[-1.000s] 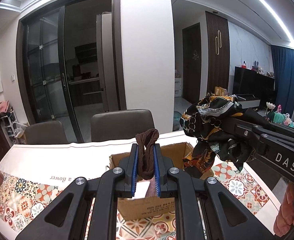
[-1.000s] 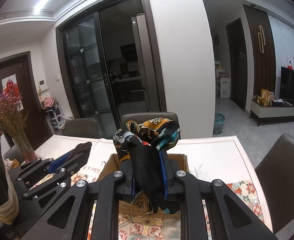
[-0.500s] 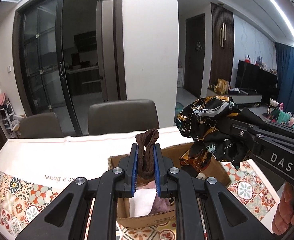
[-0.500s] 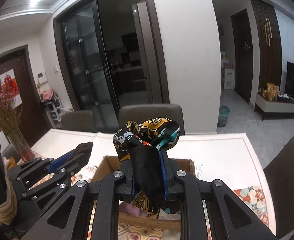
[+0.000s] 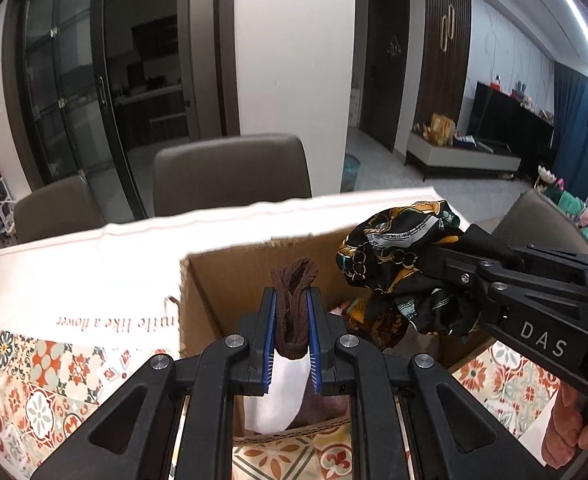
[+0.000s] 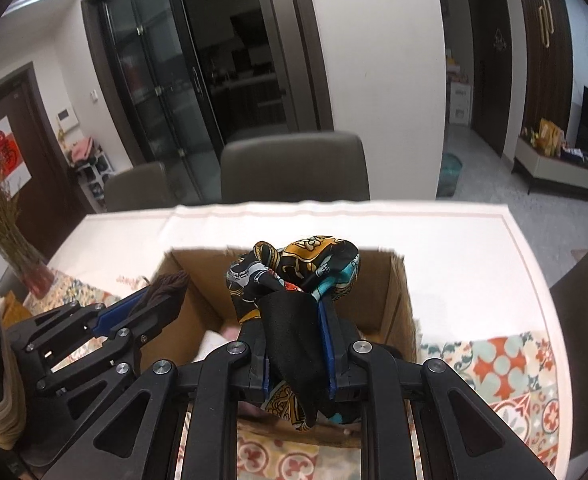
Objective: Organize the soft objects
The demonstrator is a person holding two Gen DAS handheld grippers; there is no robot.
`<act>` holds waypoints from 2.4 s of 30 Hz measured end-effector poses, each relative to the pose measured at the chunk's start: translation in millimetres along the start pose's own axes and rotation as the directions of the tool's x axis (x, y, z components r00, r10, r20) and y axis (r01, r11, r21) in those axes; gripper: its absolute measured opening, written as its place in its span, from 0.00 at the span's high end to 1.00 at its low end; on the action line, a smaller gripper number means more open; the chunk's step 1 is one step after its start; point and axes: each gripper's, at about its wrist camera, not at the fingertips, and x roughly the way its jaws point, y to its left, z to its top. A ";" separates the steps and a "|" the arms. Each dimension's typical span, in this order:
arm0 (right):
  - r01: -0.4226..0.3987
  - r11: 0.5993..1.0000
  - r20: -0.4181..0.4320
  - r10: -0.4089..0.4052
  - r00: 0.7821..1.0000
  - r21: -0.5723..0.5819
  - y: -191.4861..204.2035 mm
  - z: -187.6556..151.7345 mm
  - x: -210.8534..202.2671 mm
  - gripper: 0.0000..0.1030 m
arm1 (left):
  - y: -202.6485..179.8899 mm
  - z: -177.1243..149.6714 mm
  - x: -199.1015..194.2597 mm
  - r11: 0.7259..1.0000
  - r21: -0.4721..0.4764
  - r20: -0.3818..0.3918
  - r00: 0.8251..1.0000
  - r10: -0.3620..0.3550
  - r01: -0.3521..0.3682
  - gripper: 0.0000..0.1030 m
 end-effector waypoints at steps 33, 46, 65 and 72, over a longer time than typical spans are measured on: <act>0.096 0.995 -0.039 -0.095 0.995 0.029 4.4 -4.8 -25.8 0.44 | 1.8 -14.8 -28.3 1.000 -0.001 -0.073 0.997 0.008 -0.008 0.34; 0.182 0.979 0.059 -0.188 0.980 0.090 35.7 -32.9 -105.0 0.36 | 11.9 -25.6 -106.3 0.999 -0.009 0.023 0.999 0.043 -0.043 0.25; 0.229 0.972 0.151 -0.235 0.960 0.053 66.5 -87.1 -195.1 0.27 | -2.8 -78.0 -208.9 0.996 -0.026 0.113 0.989 0.093 -0.091 0.18; 0.200 0.979 0.160 -0.203 0.966 0.033 64.0 -114.3 -229.5 0.27 | -18.0 -100.6 -245.3 0.991 -0.062 0.131 0.983 0.127 -0.120 0.16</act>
